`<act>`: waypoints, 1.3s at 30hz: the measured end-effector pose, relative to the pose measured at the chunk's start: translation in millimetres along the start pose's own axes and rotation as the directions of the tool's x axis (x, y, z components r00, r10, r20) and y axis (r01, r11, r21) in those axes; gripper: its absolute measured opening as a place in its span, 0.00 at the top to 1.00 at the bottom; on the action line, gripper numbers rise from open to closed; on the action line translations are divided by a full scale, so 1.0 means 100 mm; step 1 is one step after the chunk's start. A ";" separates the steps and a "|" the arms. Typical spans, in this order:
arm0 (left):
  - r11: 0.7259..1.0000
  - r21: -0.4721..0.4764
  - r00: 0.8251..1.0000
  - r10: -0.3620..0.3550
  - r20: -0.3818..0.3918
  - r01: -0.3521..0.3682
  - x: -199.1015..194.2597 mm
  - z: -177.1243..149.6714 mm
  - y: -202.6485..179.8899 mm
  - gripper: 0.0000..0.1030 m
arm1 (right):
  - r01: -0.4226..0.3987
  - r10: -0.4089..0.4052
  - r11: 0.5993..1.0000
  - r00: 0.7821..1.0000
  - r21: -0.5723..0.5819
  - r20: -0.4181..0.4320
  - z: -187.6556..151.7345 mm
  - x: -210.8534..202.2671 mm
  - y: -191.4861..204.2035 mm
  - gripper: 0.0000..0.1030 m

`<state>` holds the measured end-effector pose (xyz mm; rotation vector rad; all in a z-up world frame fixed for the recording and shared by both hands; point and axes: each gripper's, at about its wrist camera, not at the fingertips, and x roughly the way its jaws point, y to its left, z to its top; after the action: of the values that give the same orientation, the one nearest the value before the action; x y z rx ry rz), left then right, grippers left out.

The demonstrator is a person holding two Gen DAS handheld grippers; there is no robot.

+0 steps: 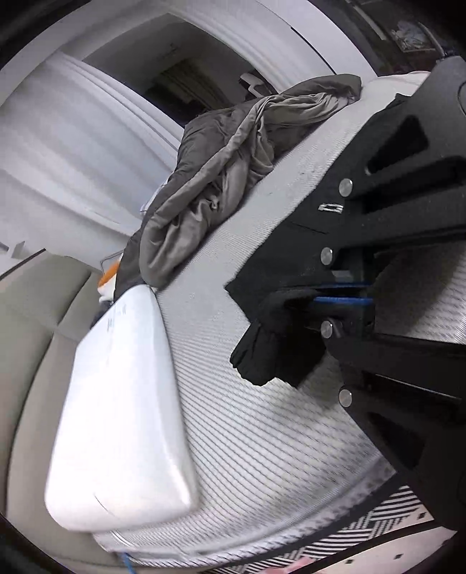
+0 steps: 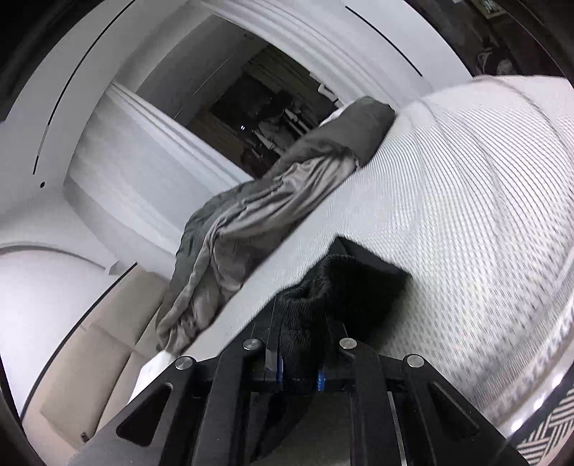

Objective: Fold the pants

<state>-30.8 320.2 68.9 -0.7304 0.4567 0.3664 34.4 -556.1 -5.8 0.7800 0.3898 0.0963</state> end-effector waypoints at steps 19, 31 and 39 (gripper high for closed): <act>0.979 0.087 0.979 0.192 -0.074 -0.185 2.37 0.99 -0.90 0.24 | 0.375 -0.375 0.911 0.926 -0.171 0.033 0.98 2.39 0.54 0.41; 0.998 0.062 0.981 0.015 -0.193 -0.003 1.84 0.10 -1.05 0.23 | 0.209 -0.229 0.959 0.969 -0.189 -0.090 0.13 1.70 0.71 0.24; 0.999 -0.013 0.936 -0.036 -0.351 0.034 2.17 -0.58 -1.20 0.48 | 0.085 -0.108 0.987 0.979 -0.136 -0.174 -0.32 1.31 0.51 0.22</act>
<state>192.8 231.2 -15.7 -0.8127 0.7799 0.2020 146.6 -468.8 -31.0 0.6264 0.5877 0.0997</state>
